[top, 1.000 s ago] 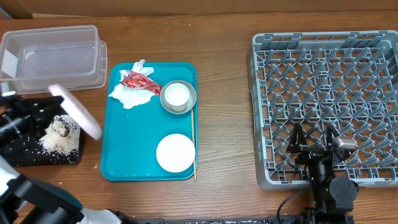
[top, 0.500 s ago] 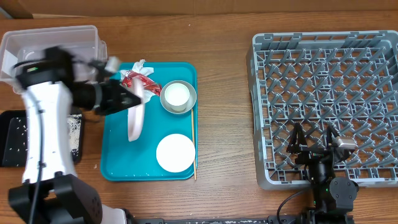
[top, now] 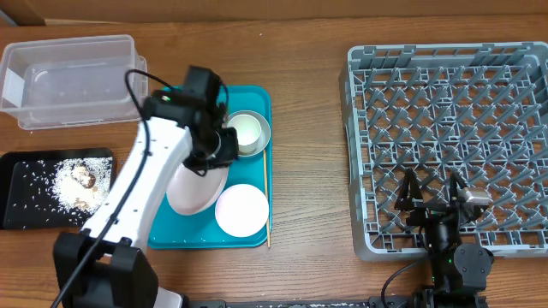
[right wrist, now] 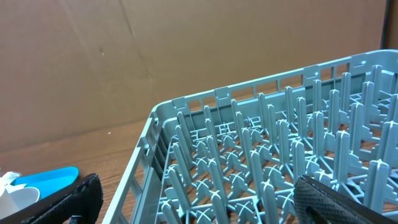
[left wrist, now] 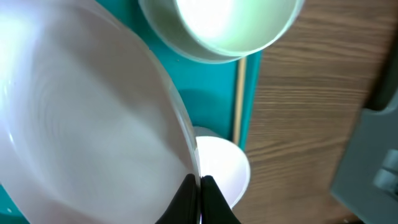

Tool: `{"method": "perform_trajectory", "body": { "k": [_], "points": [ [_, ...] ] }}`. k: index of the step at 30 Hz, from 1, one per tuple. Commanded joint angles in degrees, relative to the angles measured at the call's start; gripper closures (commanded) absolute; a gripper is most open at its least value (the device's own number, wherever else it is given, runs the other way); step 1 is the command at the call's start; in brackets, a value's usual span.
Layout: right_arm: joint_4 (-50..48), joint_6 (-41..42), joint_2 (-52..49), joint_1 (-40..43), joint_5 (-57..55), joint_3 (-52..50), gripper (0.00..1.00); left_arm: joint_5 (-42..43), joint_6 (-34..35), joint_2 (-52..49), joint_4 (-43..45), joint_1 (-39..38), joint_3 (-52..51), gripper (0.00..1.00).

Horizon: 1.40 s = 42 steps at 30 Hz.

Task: Sort waste into correct bins and load items into the dishwasher
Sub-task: 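Return the emptied plate to the teal tray with the left gripper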

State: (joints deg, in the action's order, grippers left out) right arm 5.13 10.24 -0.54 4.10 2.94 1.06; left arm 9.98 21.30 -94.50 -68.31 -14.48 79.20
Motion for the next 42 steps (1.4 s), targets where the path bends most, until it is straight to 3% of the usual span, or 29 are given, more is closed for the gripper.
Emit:
{"method": "perform_trajectory", "body": {
  "k": [1, 7, 13, 22, 26, 28, 31, 33, 37, 42],
  "points": [
    [-0.5, -0.2, 0.4, 0.2, -0.3, -0.6, 0.0, -6.0, 6.1, 0.4, 1.5, -0.5, -3.9, 0.96],
    [-0.5, -0.2, 0.4, 0.2, -0.3, -0.6, 0.0, -11.5, 7.5, 0.4, 5.7, 0.3, -6.1, 0.96],
    [-0.5, -0.2, 0.4, 0.2, -0.3, -0.6, 0.0, -11.4, 7.5, 0.4, 7.7, 0.2, -6.1, 0.96],
    [-0.5, -0.2, 0.4, 0.2, -0.3, -0.6, 0.0, -11.5, 7.7, 0.4, 7.3, 0.1, -7.8, 0.71],
    [-0.5, -0.2, 0.4, 0.2, -0.3, -0.6, 0.0, -11.5, 7.7, 0.5, 7.4, 0.3, -6.7, 0.75],
    [-0.5, -0.2, 0.4, 0.2, -0.3, -0.6, 0.0, -11.7, 7.7, 0.5, 6.8, 0.7, -4.5, 0.73],
    [-0.5, -0.2, 0.4, 0.2, -0.3, -0.6, 0.0, -11.2, 7.7, 0.5, 6.6, 2.3, 1.2, 0.57],
    [-0.5, -0.2, 0.4, 0.2, -0.3, -0.6, 0.0, -10.0, 7.9, 0.5, 7.4, 3.8, 5.4, 0.4],
    [-0.5, -0.2, 0.4, 0.2, -0.3, -0.6, 0.0, -8.5, 13.4, 0.5, 11.1, 7.4, 10.5, 0.16],
    [-0.5, -0.2, 0.4, 0.2, -0.3, -0.6, 0.0, -8.7, 24.8, -1.1, 17.3, 11.4, 10.5, 0.12]
  ]
}}
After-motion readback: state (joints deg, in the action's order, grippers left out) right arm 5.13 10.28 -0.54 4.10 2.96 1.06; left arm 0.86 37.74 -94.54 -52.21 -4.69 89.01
